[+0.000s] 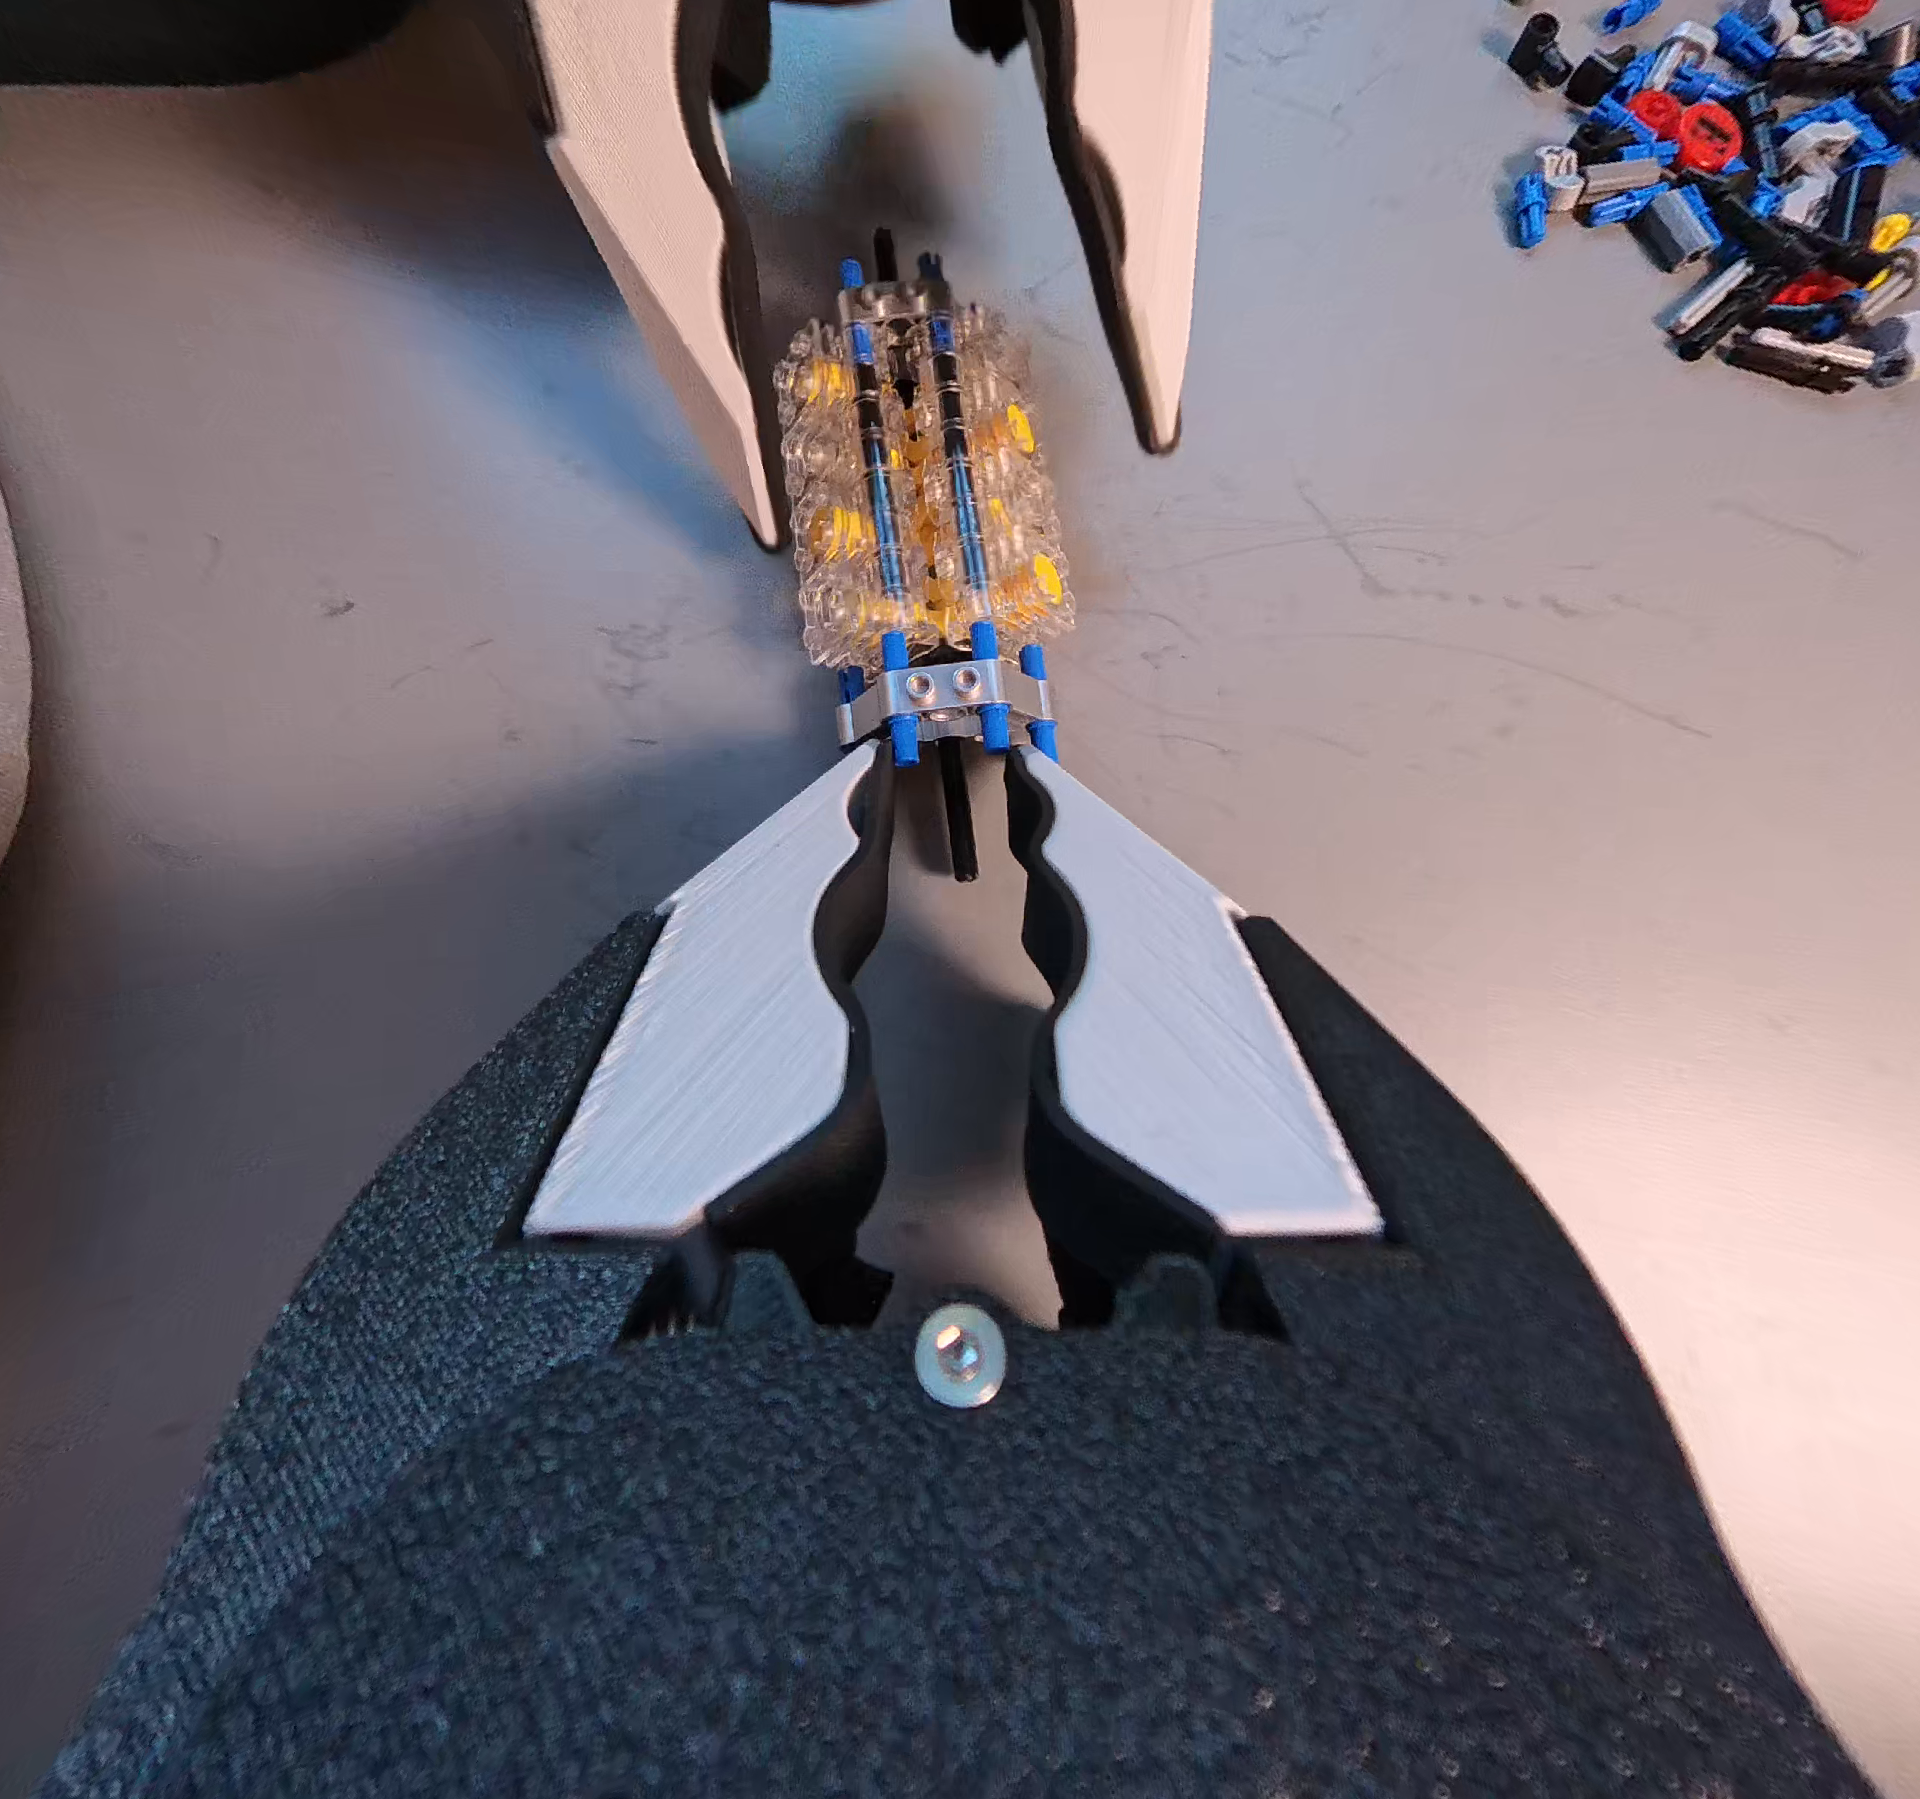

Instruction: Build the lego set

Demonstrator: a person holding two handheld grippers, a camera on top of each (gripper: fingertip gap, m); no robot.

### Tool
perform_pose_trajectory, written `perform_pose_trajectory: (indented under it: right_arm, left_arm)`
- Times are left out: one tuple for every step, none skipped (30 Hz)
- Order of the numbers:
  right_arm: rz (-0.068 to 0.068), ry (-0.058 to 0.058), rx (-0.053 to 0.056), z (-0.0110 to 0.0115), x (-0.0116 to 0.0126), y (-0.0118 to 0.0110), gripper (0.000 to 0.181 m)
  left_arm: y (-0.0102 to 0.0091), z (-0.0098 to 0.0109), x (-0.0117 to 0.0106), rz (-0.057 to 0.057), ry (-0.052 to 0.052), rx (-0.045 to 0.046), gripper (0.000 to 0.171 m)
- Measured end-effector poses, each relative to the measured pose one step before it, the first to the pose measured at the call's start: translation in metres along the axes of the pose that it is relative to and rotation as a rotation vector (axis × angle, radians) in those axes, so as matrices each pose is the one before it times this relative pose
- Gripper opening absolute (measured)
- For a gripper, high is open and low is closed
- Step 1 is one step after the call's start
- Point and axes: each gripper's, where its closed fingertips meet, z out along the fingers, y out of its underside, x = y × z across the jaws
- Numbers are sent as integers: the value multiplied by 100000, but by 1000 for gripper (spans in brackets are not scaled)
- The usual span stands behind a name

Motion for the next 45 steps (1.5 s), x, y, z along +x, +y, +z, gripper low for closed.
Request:
perform_pose_trajectory:
  right_arm:
    - [-823,-19,240,-16,30,12,19]
    - [-486,93,68,-46,41,25,19]
    - [6,138,-112,-75,63,38,19]
    - [-324,66,-182,-76,57,44,19]
    - [-762,-157,-5,-52,-6,37,19]
    - [-556,-376,102,-39,-40,17,19]
    - [-16,-443,8,-17,-47,16,19]
    - [-107,-262,11,-11,-42,-4,19]
    - [-276,154,-31,-1,3,-11,19]
    - [-99,256,-61,27,3,-21,19]
    - [67,216,7,36,-1,-35,19]
    - [232,220,23,42,-3,-28,19]
    - [335,366,-97,35,41,-13,19]
    - [206,196,-99,-5,6,-2,19]
    - [77,223,-107,3,9,4,19]
    - [217,533,-142,-3,65,-1,19]
    - [285,750,-238,-3,93,6,19]
    - [270,355,-159,8,48,4,19]
    - [336,207,-101,1,1,-8,19]
    - [204,372,-128,19,6,-9,19]
    - [377,485,-176,15,12,-17,19]
    - [391,440,-289,14,7,-8,19]
    - [178,49,-262,31,-43,1,20]
    - [0,-72,-113,25,-81,-18,20]
    - [121,141,383,-7,-39,-90,19]
    - [61,-14,158,20,-60,-60,19]
    - [412,-58,147,23,-23,-33,19]
    - [868,-289,152,-14,6,-11,19]
    - [699,-690,86,-11,-50,17,19]
    - [623,-662,309,-31,-48,-9,19]
    - [965,-287,343,-31,-6,-41,19]
    - [1130,-100,243,-8,6,-43,19]
    - [886,-23,-50,22,-8,-8,19]
    - [523,128,-223,47,-7,25,19]
    - [530,49,-366,68,-36,72,18]
    - [489,77,-83,43,-15,19,18]
    - [632,612,184,-7,68,-23,18]
    - [1421,159,281,34,48,-50,18]
    - [1176,-466,448,52,-62,-64,17]
    - [713,-269,615,46,-26,-83,16]
    - [651,-204,397,24,-13,-60,16]
    - [-16,-216,206,4,-11,-21,15]
    - [-230,-248,457,-3,-25,-58,15]
    - [41,-831,2310,-13,-161,-352,4]
    - [-240,-717,-1096,145,-192,171,3]
  left_arm:
    - [-644,-561,68,2428,-2850,927,57]
    - [-652,-499,330,2480,-1516,1113,50]
    - [-501,-340,436,1749,-989,517,43]
    - [-227,-121,417,886,-1198,-855,40]
    - [91,75,424,558,-1227,-2483,39]
    - [239,215,401,729,-1473,-2898,37]
    - [217,302,275,901,-2241,-2570,34]
    - [178,338,208,1269,-2452,-2102,34]
    - [122,362,158,1813,-2288,-1688,34]
    - [153,377,125,2117,-1884,-1668,32]
    - [277,403,236,2163,-464,-2335,31]
    - [257,343,22,2202,-1214,-2147,31]
    - [72,158,-173,2619,-2066,-915,28]
    - [7,71,-213,2384,-1773,-474,24]
    - [-29,67,-150,1967,-1193,-74,23]
    - [3,124,-149,1977,-1585,24,23]
    - [46,100,-149,2117,-1861,358,22]
    - [5,29,-66,1155,-965,956,22]
    - [-10,-9,-14,-781,251,1358,22]
    - [-25,-51,5,-2270,1004,1878,21]
    - [-109,-108,33,-2751,1425,2551,20]
    - [-190,-165,-3,-3162,1305,2993,20]
    - [-218,-157,27,-2997,1207,3111,20]
    - [-56,-113,50,-1954,866,2116,20]
    - [47,-33,21,-1475,437,1261,20]
    - [54,-7,24,-1120,162,672,20]
    - [-7,-23,-5,49,-313,451,20]
    - [-58,-20,13,590,-280,526,20]
    - [-80,-20,40,319,110,923,20]
    - [-53,-27,8,-201,231,1208,20]
    - [-29,-27,-27,-416,63,1215,20]
    - [-8,-8,-13,-182,-107,924,20]
    - [14,11,1,484,-336,392,19]
    - [49,43,13,1093,-537,-38,19]
    - [55,58,54,1067,-293,-146,19]
    - [3,15,1,522,-301,302,19]
    - [-60,-1,-59,-63,-440,733,19]
    - [-155,1,-35,-358,-148,1249,18]
    - [-79,5,-65,-123,-169,552,18]
    - [-53,8,-49,98,-247,273,18]
    - [-59,15,-30,387,-323,128,17]
    - [-48,6,-14,331,-148,-2,17]
    - [-173,-16,6,511,93,672,13]
    - [-204,51,-9,-588,228,387,13]
    - [36,79,22,835,217,-776,13]
